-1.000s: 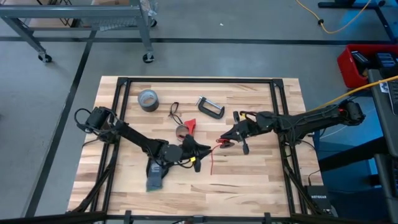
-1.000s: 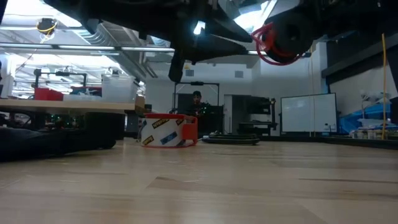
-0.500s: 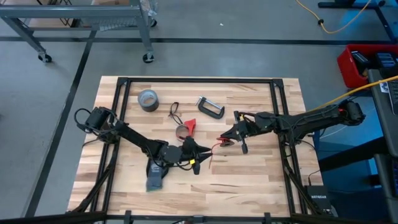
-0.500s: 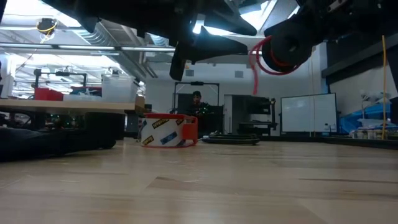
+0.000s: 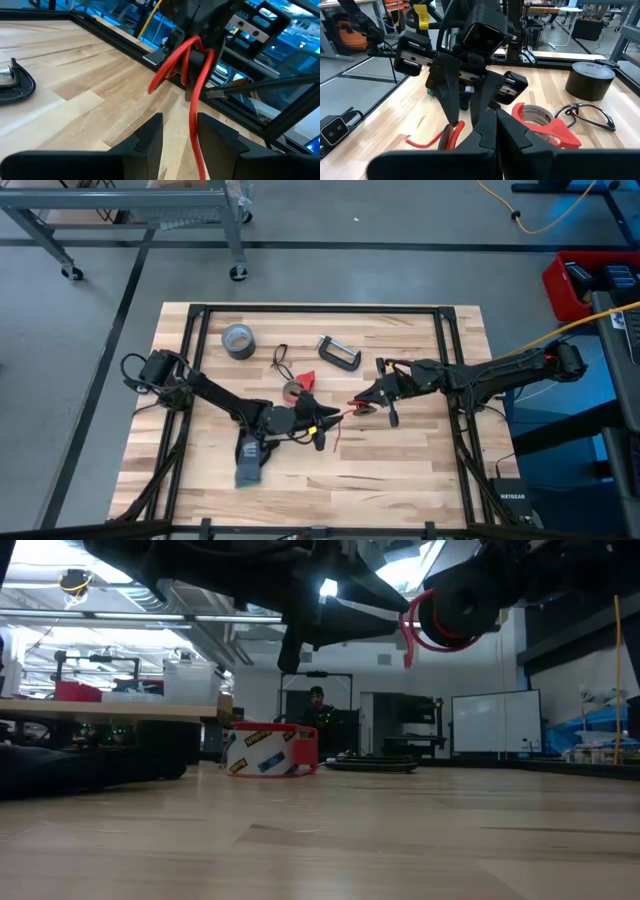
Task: Coil cords
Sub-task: Coil the red wire onto the spool
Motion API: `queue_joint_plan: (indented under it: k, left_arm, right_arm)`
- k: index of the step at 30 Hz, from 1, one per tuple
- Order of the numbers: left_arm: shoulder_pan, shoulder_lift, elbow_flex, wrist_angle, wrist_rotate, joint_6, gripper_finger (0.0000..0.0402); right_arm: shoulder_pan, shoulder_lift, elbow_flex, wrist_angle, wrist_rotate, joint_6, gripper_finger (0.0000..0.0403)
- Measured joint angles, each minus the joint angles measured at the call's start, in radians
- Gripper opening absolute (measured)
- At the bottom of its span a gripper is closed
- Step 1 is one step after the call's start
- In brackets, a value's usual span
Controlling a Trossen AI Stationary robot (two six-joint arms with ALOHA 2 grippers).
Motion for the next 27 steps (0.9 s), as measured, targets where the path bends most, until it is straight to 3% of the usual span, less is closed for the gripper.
queue_joint_plan:
  k: [11,20,27]
  left_arm:
    - [0.002,0.0,0.0,0.0,0.0,-0.002,0.0108]
    - [0.002,0.0,0.0,0.0,0.0,-0.002,0.0013]
    - [-0.013,0.0,0.0,0.001,-0.001,0.01,0.0005]
  right_arm:
    - [0.0,0.0,0.0,0.025,0.027,0.001,0.0005]
    - [0.0,0.0,0.0,0.056,0.028,0.001,0.0005]
    - [0.0,0.0,0.0,0.056,0.093,0.046,0.0005]
